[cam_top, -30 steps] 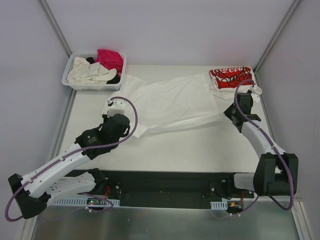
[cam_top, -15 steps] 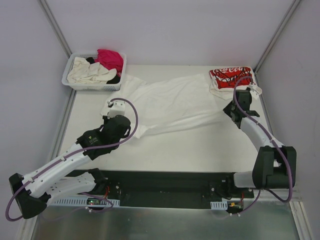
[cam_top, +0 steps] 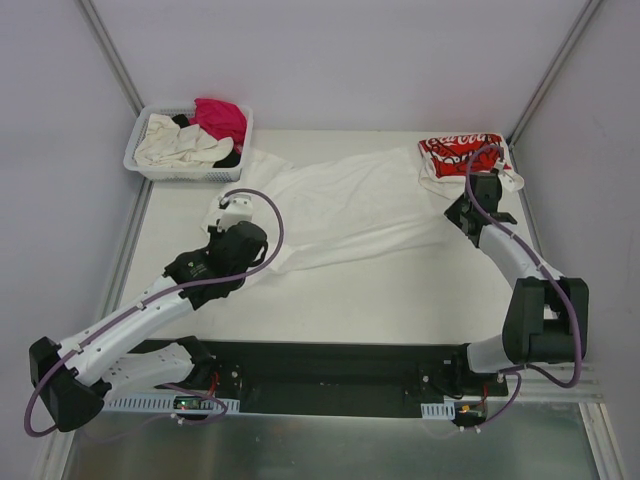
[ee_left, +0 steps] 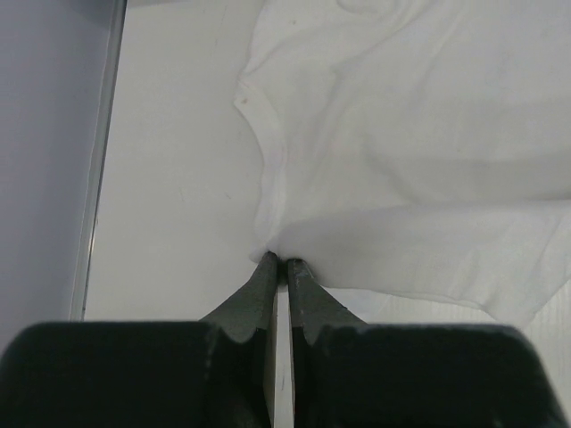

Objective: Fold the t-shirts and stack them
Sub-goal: Fold the flattened tshirt in 1/3 of the way

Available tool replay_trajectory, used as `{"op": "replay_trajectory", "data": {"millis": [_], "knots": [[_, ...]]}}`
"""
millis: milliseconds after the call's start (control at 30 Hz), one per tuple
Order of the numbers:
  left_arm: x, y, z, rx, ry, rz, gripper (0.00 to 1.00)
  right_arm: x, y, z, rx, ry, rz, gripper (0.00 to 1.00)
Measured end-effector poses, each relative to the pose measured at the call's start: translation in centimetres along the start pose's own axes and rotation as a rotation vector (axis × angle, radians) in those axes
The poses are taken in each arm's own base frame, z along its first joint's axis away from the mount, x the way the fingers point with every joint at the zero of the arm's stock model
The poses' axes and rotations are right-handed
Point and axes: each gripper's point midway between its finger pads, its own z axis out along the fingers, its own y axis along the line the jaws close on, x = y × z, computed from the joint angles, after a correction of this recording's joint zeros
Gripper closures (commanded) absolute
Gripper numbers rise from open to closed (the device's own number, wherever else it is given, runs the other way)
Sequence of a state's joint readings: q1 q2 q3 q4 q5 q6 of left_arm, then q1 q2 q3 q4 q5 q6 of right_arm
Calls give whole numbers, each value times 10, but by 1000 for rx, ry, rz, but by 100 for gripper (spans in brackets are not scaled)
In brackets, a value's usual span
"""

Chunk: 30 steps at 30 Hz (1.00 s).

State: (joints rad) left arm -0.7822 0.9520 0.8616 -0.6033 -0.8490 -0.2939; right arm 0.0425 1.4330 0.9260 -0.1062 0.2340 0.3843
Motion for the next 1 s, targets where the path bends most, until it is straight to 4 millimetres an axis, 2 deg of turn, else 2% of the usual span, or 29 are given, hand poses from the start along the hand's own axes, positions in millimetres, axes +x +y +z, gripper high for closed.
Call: {"op": "replay_trajectory", "data": {"millis": [467, 1000], "knots": [[-28, 5, 10, -34, -27, -15, 100, -9, 14, 14, -11, 8, 7, 99], [-14, 1, 42, -51, 72, -3, 100, -1, 21, 43, -2, 58, 13, 99]]}}
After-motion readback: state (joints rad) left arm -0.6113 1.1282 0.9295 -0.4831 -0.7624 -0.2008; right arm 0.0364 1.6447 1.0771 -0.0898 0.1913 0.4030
